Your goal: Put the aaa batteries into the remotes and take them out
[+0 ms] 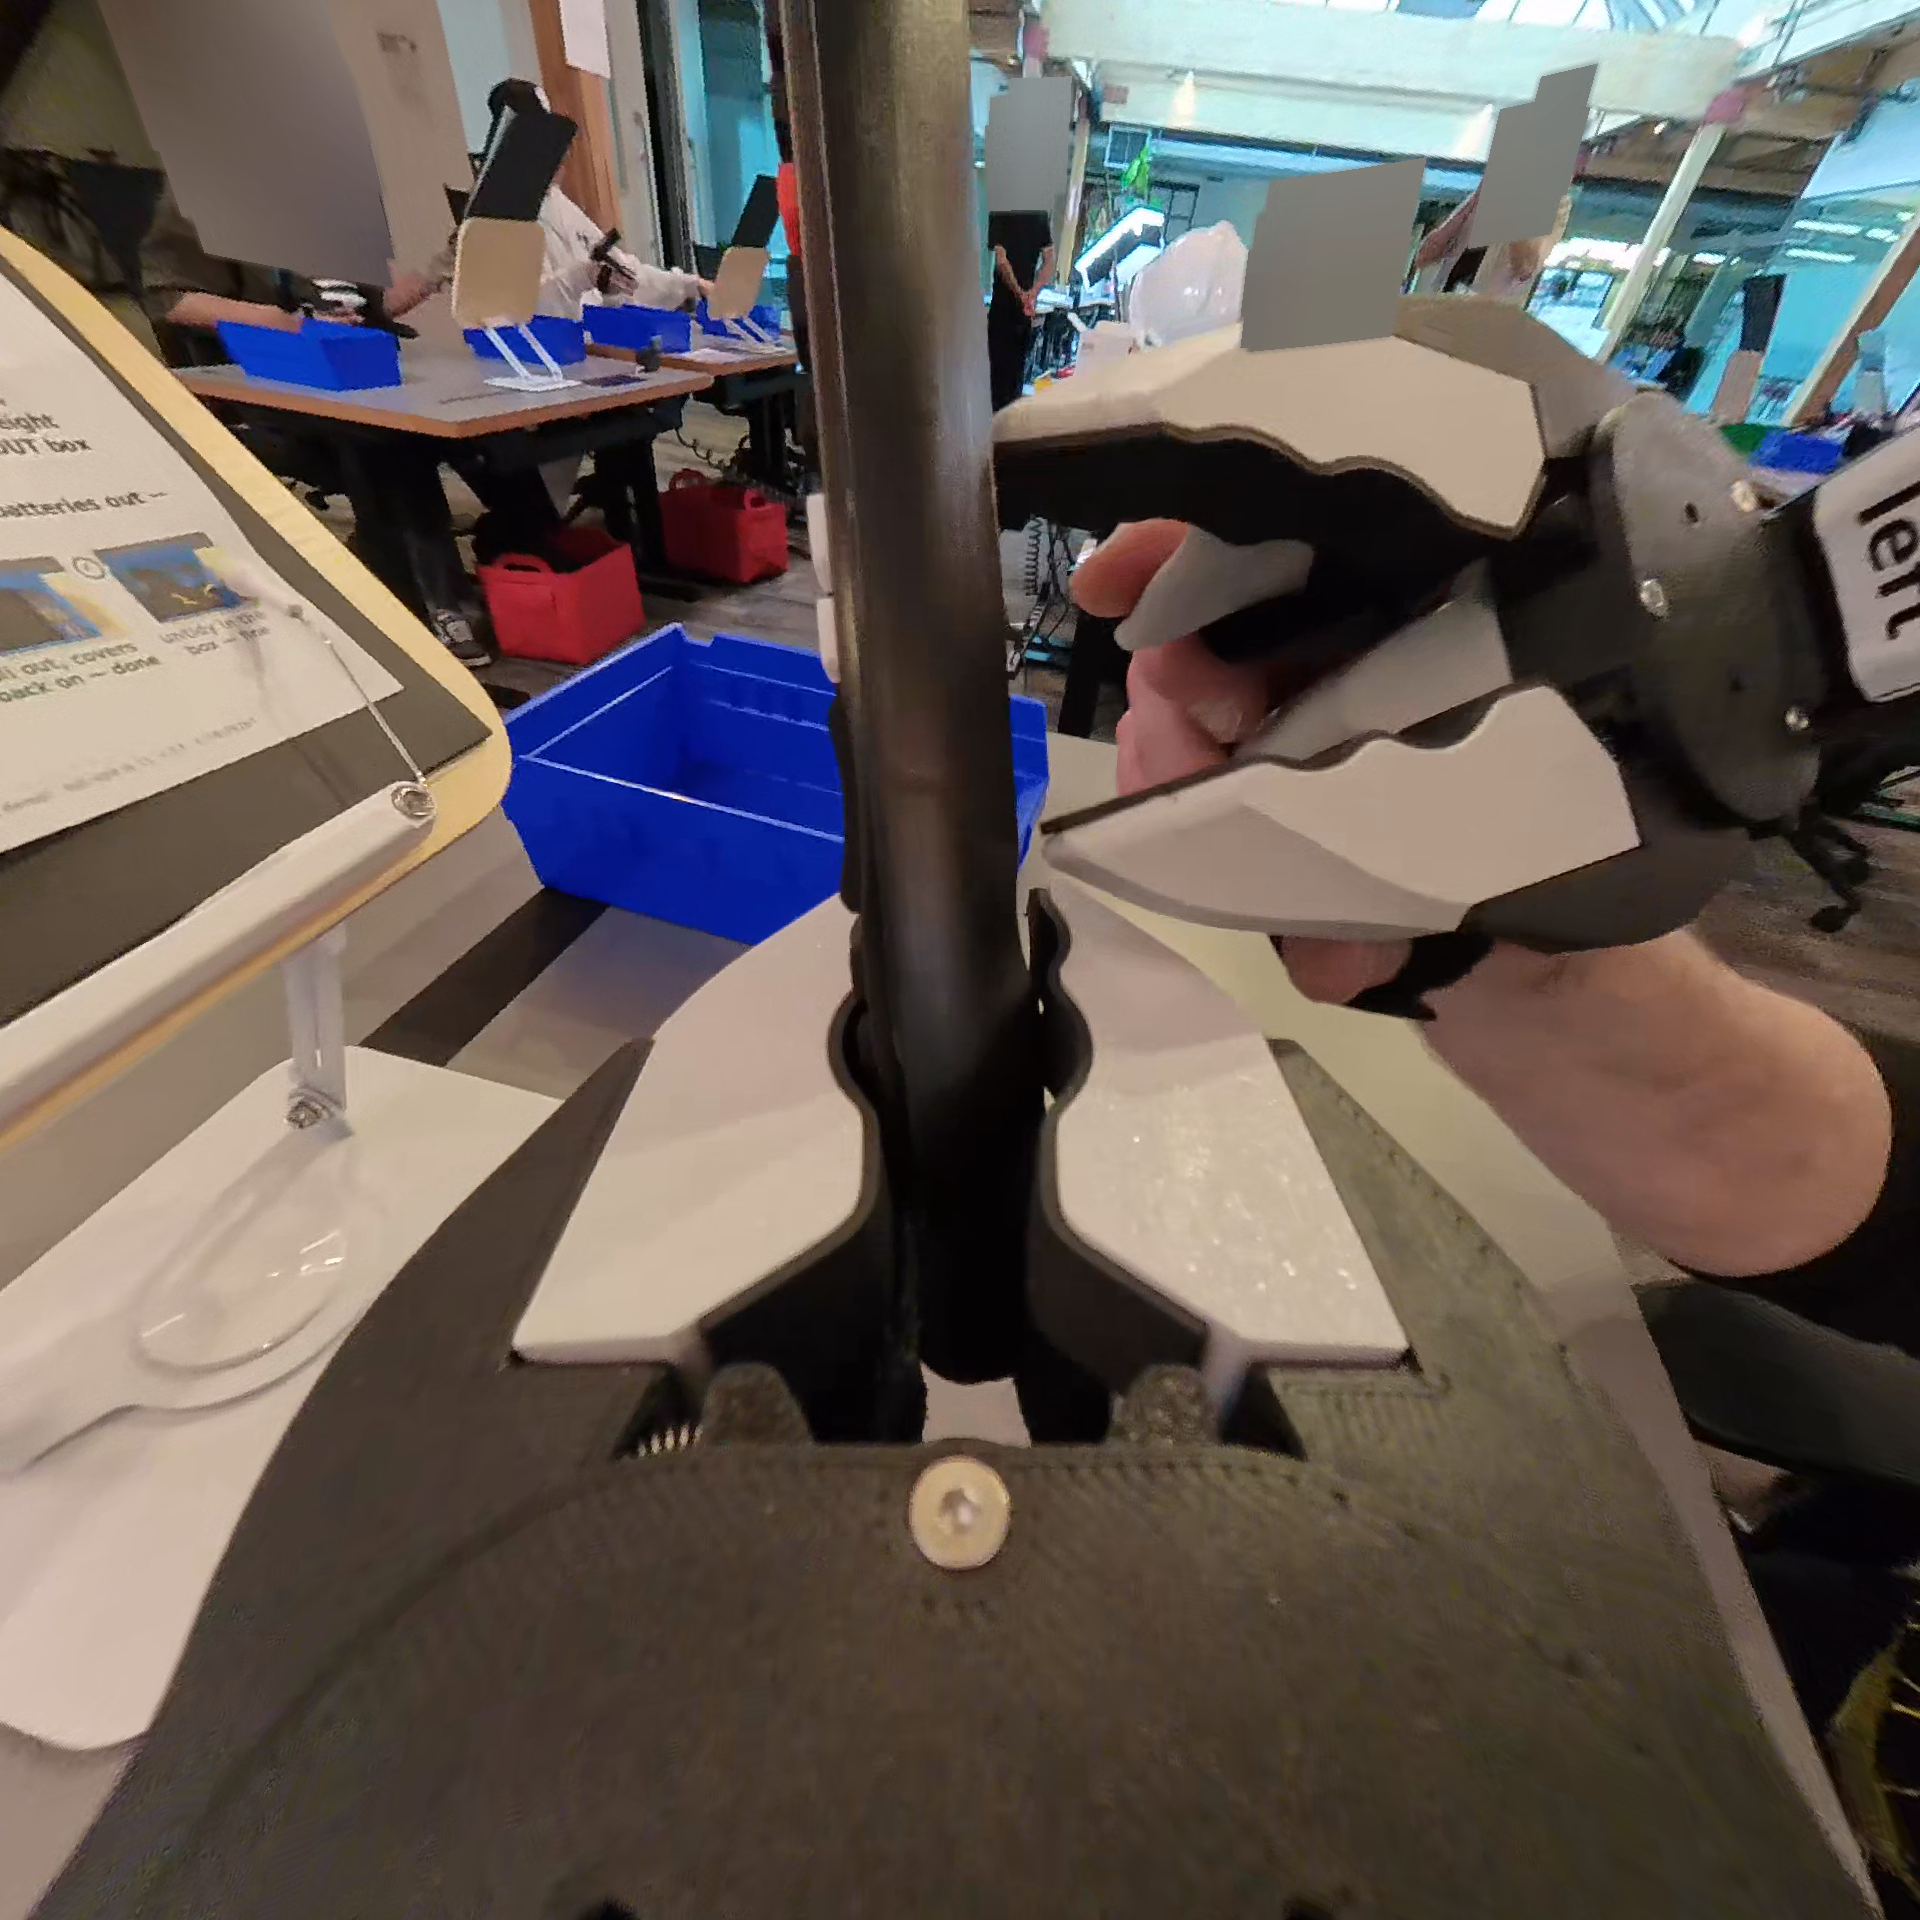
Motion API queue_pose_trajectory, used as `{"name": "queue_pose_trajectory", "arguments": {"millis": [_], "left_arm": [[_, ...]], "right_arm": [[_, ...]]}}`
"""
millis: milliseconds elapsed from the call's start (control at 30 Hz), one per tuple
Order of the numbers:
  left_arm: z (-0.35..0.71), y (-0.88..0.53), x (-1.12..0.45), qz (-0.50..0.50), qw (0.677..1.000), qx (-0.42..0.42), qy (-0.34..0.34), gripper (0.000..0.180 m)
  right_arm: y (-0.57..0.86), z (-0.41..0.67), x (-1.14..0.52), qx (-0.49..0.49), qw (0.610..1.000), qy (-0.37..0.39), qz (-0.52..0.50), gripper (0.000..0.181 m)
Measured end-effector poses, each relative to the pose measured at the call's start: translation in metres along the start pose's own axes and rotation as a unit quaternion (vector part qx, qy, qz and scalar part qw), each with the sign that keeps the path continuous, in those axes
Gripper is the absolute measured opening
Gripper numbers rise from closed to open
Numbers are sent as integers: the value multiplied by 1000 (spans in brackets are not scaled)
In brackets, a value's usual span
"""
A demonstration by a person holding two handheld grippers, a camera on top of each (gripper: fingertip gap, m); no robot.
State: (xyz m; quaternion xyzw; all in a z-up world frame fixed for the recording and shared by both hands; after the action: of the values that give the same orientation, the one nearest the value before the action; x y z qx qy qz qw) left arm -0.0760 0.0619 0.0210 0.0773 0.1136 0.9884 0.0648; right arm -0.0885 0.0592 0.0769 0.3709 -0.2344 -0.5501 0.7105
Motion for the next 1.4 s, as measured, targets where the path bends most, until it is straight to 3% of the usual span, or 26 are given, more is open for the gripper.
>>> {"name": "queue_pose_trajectory", "arguments": {"millis": [533, 833, 1133, 1167, 1200, 1233, 1367, 1400], "left_arm": [[7, -9, -4, 45, 999, -17, 15, 26], [9, -21, 0, 118, 989, -84, 15, 27], [3, -32, -3, 150, 980, -134, -3, 28], [7, -33, -1, 162, 974, -157, 5, 24], [12, -33, 2, 170, 967, -191, 3, 24], [11, -35, 3, 186, 959, -215, -12, 25], [15, -38, 0, 169, 972, -163, -3, 25], [18, -39, 0, 165, 976, -145, 5, 25]], "right_arm": [[5, -3, -13, -28, 997, 35, -64, 48], [3, -5, -22, -52, 997, 45, -41, 53], [3, -17, -19, -72, 997, 28, 5, 40], [-32, -10, -18, -57, 988, 46, 138, 3], [-33, -8, -19, -111, 984, 66, 122, 5], [-34, -11, -18, -87, 989, 61, 108, 6], [-27, -11, -23, -90, 988, 47, 115, 5], [-21, -9, -23, -98, 990, 51, 90, 14]]}}
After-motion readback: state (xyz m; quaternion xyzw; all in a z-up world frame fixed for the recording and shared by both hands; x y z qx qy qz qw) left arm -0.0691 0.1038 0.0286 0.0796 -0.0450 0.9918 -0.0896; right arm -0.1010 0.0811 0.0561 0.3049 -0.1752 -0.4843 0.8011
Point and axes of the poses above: each gripper's, where its closed fingertips meet, x back along the fingers, z out of its top, y = z × x across the jaws, the point moved 1 cm from there along x, back along the fingers, and after that the axes turned 8 degrees about x, right-handed, at the moved point
